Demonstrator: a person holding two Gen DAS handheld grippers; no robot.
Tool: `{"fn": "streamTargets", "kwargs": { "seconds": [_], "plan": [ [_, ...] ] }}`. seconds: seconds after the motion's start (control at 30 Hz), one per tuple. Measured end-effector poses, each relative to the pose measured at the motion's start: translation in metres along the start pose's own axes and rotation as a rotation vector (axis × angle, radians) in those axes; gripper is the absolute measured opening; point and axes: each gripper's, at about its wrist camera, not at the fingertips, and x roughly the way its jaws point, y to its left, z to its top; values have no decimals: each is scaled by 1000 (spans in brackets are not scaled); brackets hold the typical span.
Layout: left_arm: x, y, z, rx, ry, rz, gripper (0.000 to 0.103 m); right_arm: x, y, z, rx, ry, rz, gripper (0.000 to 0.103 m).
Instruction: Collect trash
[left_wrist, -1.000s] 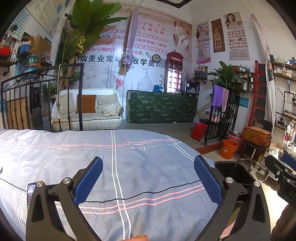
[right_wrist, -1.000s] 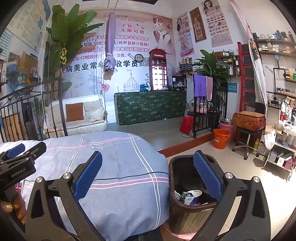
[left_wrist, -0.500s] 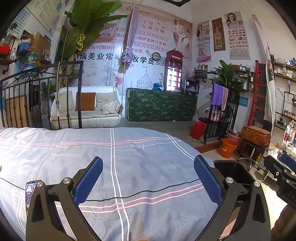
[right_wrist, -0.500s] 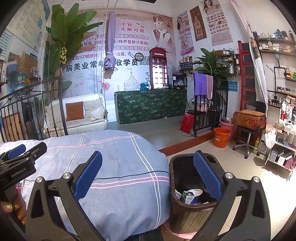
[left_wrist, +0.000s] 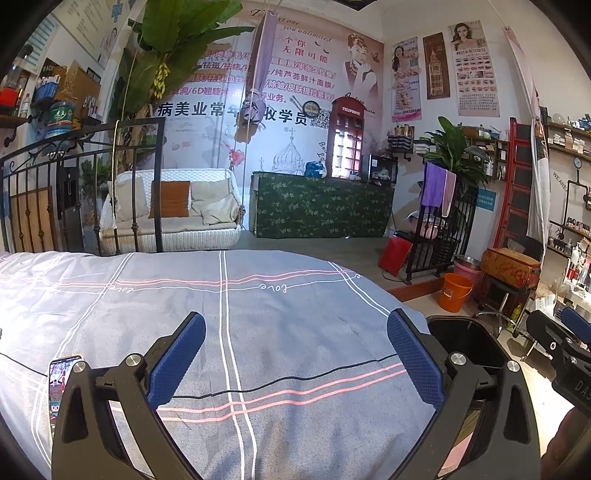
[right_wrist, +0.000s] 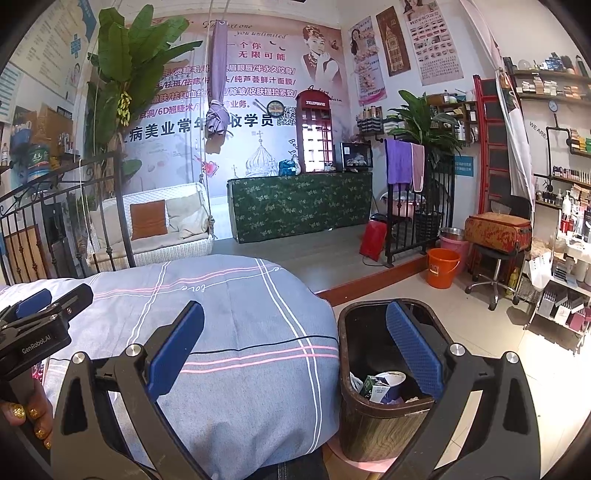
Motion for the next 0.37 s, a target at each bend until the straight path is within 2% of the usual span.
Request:
{"fn": "streamTargets", "kwargs": {
  "seconds": [0.37],
  "plan": [
    [4, 1, -4, -2, 11, -4, 97, 2, 2, -3, 6, 6, -2, 97]
  ]
}}
